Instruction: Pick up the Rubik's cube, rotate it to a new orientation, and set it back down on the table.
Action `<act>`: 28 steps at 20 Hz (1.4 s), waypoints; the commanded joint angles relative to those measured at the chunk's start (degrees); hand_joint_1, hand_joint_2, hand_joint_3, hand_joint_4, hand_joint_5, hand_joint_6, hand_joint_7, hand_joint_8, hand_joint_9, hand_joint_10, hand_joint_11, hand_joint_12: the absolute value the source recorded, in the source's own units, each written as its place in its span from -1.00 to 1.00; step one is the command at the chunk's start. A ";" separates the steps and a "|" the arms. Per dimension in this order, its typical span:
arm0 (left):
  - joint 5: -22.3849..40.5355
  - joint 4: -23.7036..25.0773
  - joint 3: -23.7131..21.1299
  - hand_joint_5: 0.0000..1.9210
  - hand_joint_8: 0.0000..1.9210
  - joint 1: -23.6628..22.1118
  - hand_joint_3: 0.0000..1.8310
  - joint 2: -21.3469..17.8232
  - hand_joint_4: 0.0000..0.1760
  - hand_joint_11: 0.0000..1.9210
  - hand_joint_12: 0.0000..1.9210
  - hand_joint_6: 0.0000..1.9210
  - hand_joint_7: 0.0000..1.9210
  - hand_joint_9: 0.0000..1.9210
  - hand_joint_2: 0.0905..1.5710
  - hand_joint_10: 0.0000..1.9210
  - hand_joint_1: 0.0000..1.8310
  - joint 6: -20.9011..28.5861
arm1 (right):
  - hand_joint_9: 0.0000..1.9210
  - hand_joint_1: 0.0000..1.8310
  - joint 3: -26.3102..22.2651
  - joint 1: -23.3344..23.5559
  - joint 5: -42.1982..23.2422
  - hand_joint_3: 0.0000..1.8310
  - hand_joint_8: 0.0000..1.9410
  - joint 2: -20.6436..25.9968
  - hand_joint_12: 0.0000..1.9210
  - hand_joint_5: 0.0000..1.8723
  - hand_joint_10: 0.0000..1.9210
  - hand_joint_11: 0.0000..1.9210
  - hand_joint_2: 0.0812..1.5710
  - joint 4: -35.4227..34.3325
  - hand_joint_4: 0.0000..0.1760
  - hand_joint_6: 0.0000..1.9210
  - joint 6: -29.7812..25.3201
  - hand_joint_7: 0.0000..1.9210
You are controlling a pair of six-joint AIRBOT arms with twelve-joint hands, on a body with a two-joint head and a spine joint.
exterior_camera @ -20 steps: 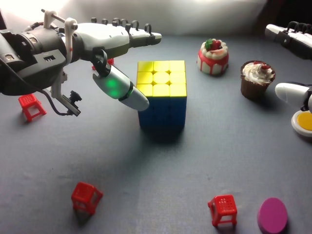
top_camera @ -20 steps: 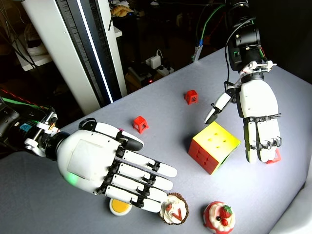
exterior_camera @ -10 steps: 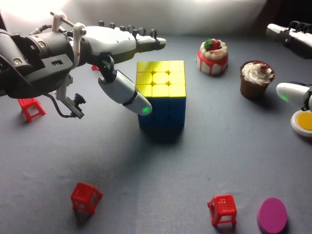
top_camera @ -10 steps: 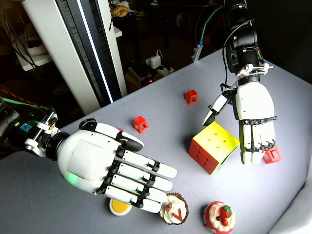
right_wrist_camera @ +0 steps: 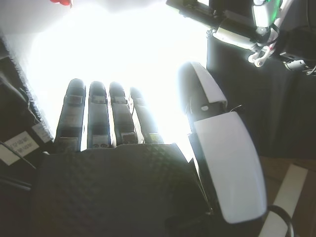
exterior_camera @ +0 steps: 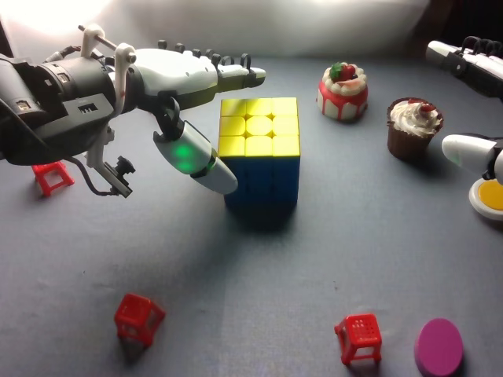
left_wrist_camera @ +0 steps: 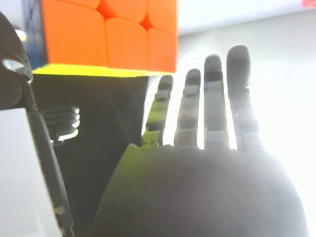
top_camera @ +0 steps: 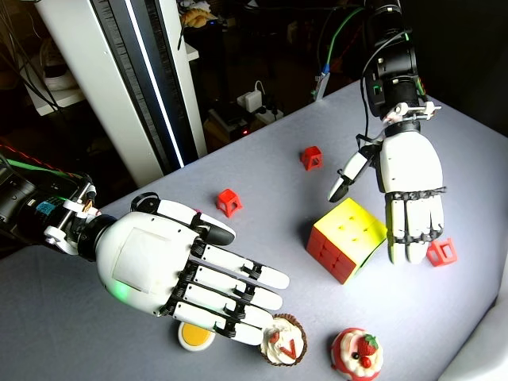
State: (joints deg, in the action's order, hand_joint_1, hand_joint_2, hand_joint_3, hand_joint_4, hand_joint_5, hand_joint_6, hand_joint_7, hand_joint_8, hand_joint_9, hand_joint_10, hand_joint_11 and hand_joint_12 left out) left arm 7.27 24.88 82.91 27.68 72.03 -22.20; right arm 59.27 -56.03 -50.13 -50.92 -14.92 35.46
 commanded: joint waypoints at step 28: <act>3.74 0.31 2.19 -0.82 0.44 -0.66 -1.00 2.72 -1.00 -0.93 1.00 0.25 -0.94 -0.99 0.21 0.79 -0.10 0.33 | -1.00 -0.29 -0.09 -0.11 -7.72 -1.00 -1.00 0.00 -1.00 -1.00 -1.00 -1.00 0.73 -0.36 -1.00 -1.00 -0.36 -1.00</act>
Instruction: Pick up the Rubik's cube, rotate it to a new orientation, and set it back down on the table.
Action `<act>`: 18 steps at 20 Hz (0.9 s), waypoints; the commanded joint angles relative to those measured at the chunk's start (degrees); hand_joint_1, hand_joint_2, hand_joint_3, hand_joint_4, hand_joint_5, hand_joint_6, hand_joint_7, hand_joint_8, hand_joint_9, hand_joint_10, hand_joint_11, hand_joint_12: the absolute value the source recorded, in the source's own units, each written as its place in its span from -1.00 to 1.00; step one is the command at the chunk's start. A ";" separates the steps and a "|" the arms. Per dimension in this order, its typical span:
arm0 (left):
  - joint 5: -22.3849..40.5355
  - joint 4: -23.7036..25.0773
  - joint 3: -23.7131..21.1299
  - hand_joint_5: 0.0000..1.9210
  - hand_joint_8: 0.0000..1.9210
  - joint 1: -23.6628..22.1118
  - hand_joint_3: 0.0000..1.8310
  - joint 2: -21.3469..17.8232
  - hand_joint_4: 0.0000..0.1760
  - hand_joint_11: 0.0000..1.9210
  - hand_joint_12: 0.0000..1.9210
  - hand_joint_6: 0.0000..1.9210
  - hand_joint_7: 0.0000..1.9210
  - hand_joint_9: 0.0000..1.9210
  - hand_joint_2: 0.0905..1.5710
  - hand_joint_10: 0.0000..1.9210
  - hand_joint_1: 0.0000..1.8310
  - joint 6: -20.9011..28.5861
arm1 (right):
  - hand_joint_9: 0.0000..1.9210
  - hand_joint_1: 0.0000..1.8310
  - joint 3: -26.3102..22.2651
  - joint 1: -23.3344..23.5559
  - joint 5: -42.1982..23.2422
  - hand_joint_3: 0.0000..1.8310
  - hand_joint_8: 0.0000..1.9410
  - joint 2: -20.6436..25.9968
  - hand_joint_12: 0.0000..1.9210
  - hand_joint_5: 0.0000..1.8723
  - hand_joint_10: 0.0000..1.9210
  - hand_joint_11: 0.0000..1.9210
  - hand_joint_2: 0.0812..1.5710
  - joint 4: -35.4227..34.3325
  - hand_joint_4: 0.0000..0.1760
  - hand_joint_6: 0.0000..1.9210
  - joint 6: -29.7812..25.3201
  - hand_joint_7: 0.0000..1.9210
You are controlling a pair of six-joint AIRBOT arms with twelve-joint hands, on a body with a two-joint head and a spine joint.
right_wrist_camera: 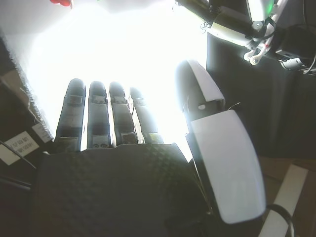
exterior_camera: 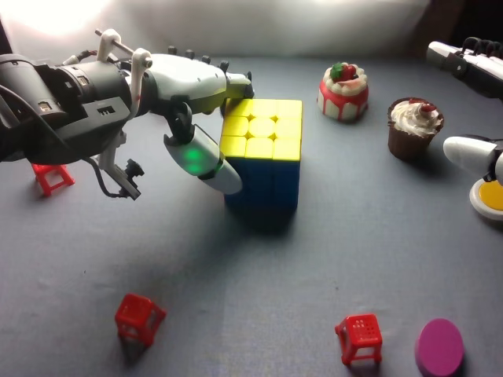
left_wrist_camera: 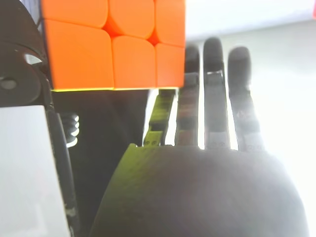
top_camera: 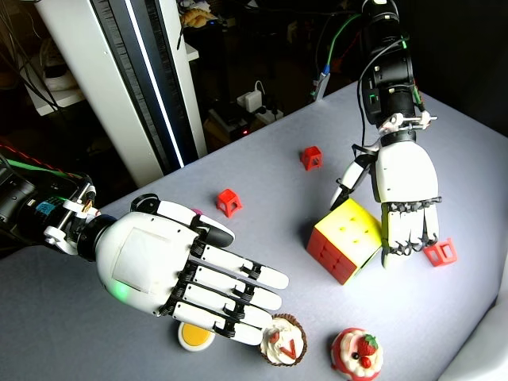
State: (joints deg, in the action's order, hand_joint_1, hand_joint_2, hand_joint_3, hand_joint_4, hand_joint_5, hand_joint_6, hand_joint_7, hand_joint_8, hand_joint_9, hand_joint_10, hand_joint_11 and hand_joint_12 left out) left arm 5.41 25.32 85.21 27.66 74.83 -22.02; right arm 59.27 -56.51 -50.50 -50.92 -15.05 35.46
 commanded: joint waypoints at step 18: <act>8.74 -0.41 -0.68 -0.23 0.99 0.15 0.32 -1.33 -0.39 0.16 1.00 1.00 -0.18 0.02 -0.06 1.00 0.21 1.00 | -1.00 -0.34 -0.18 -0.14 -8.18 -1.00 -1.00 0.04 -1.00 -1.00 -1.00 -1.00 0.74 -0.64 -1.00 -1.00 -0.36 -1.00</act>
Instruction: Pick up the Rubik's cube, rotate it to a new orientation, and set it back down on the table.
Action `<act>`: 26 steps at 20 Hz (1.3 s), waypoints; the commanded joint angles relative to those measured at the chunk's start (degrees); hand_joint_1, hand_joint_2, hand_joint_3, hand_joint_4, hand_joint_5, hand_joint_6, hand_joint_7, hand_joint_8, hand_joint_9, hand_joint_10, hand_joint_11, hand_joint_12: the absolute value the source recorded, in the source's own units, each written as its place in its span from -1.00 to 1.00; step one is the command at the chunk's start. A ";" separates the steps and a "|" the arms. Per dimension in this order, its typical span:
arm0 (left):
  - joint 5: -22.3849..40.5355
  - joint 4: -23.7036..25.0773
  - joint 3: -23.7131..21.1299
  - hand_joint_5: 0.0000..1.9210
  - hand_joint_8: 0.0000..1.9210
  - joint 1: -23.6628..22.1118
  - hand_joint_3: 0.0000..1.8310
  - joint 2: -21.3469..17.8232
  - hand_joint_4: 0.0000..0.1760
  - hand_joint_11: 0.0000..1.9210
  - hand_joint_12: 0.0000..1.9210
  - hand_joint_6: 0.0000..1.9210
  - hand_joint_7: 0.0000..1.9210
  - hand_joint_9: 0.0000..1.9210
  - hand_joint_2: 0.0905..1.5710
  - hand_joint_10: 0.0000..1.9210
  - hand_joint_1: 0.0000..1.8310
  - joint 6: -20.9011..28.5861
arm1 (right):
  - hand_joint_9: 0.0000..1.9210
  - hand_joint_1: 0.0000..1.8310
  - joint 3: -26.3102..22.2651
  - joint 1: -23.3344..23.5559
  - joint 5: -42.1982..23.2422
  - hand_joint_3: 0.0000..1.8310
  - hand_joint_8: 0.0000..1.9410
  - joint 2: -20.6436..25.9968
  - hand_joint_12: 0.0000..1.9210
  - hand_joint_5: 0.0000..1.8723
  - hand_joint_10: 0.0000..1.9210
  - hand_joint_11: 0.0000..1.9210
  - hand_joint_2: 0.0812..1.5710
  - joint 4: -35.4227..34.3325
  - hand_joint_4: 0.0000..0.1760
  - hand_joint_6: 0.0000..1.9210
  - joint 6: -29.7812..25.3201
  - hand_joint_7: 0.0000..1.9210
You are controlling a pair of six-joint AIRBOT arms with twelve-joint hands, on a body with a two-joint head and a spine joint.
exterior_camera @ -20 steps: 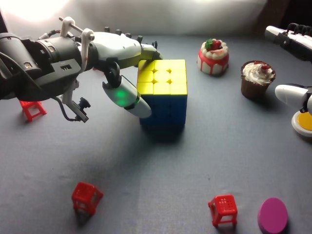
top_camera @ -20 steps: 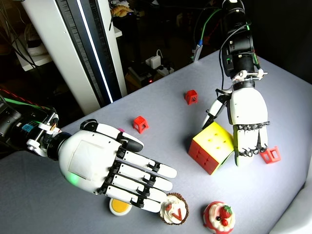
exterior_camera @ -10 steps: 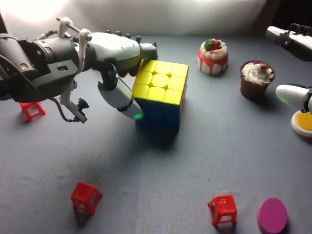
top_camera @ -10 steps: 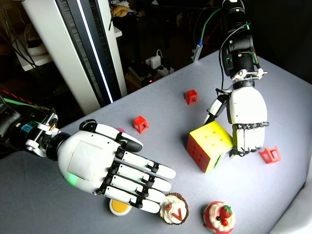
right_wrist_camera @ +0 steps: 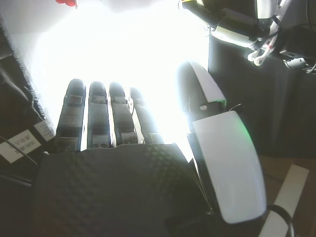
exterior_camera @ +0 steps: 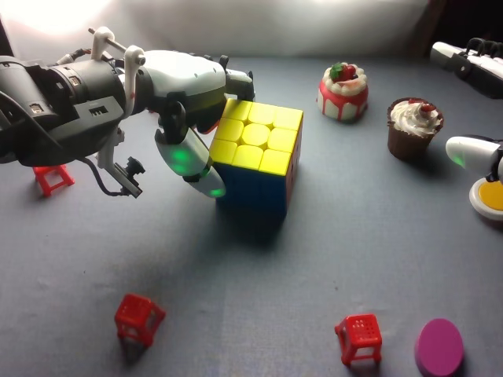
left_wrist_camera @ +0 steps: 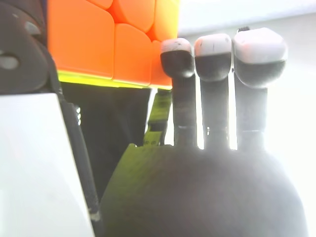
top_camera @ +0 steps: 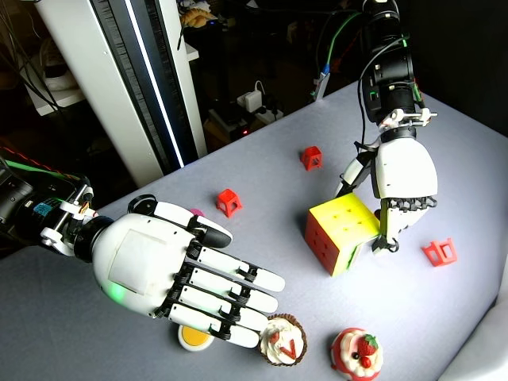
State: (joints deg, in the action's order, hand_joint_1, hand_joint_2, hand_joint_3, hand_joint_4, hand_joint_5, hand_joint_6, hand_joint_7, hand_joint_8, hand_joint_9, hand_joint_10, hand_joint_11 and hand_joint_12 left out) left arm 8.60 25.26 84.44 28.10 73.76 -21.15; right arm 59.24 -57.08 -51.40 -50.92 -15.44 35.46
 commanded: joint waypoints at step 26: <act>6.75 -2.28 0.02 -1.00 -1.00 0.08 -1.00 -1.71 0.88 -1.00 -1.00 -1.00 -1.00 -1.00 0.02 -1.00 -0.08 -1.18 | -1.00 -0.47 0.29 -0.14 -8.83 -1.00 -1.00 0.09 -0.99 -1.00 -1.00 -0.99 0.76 0.50 -0.98 -1.00 -0.36 -1.00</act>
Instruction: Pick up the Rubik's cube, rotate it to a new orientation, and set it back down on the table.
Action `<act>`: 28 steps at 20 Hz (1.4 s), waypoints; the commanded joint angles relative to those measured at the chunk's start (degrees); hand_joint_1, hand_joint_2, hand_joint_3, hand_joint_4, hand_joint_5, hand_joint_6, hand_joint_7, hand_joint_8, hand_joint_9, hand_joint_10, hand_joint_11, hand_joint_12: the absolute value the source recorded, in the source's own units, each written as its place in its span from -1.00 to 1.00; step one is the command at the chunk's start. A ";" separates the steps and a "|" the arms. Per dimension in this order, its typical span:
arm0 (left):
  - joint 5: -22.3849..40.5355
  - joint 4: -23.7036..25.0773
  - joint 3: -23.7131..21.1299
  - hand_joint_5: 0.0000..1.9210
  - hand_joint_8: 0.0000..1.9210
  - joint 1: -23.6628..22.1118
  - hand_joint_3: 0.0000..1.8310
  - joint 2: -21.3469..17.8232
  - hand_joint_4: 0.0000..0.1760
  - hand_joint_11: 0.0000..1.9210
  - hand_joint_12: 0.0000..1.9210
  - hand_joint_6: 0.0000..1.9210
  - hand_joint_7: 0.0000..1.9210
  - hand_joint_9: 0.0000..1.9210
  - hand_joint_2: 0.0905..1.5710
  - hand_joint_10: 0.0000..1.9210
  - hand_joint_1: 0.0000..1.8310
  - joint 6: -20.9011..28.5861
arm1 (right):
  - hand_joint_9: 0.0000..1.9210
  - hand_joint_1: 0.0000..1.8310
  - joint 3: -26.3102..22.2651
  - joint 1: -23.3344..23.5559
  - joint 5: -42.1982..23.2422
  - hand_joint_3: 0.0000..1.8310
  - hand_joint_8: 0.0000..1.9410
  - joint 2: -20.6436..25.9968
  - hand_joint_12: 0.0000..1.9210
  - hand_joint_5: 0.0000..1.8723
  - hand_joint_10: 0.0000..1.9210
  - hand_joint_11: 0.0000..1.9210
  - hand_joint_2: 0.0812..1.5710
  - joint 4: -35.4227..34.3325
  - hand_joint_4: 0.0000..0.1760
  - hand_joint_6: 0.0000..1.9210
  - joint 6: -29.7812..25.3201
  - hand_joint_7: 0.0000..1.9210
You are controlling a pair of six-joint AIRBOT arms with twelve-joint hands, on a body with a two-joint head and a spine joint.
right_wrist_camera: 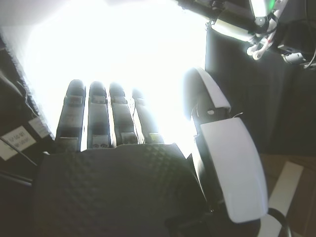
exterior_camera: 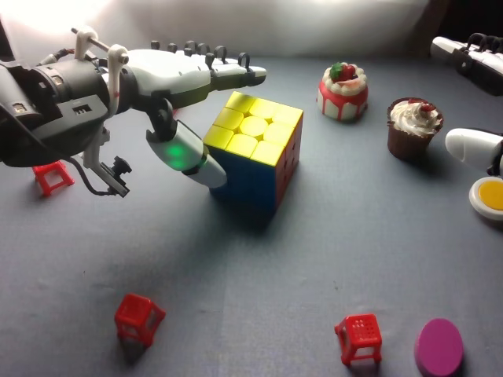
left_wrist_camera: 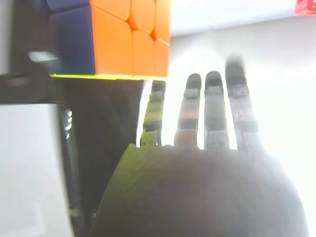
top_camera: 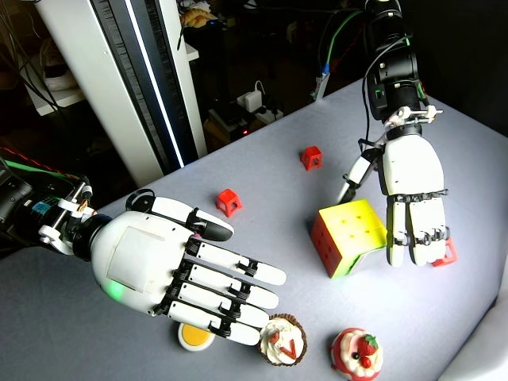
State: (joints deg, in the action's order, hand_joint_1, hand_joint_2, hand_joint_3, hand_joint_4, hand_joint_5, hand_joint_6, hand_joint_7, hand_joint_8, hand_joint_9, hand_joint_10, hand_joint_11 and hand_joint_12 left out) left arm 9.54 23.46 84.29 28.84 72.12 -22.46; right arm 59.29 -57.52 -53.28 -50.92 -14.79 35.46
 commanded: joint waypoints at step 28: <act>2.57 3.19 0.79 -0.90 -1.00 -2.60 -1.00 2.95 -0.07 -1.00 -0.30 -0.97 -1.00 -1.00 0.19 -1.00 0.01 -0.62 | -1.00 -0.53 0.24 -0.11 -7.08 -1.00 -1.00 0.04 -1.00 -1.00 -1.00 -1.00 0.76 -0.39 -1.00 -1.00 -0.36 -1.00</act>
State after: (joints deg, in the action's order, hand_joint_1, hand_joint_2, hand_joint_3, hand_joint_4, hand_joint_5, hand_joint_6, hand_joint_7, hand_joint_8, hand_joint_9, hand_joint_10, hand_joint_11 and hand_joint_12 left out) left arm 6.98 26.83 84.86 27.18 74.83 -22.94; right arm 59.31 -57.93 -53.30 -50.92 -15.00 35.46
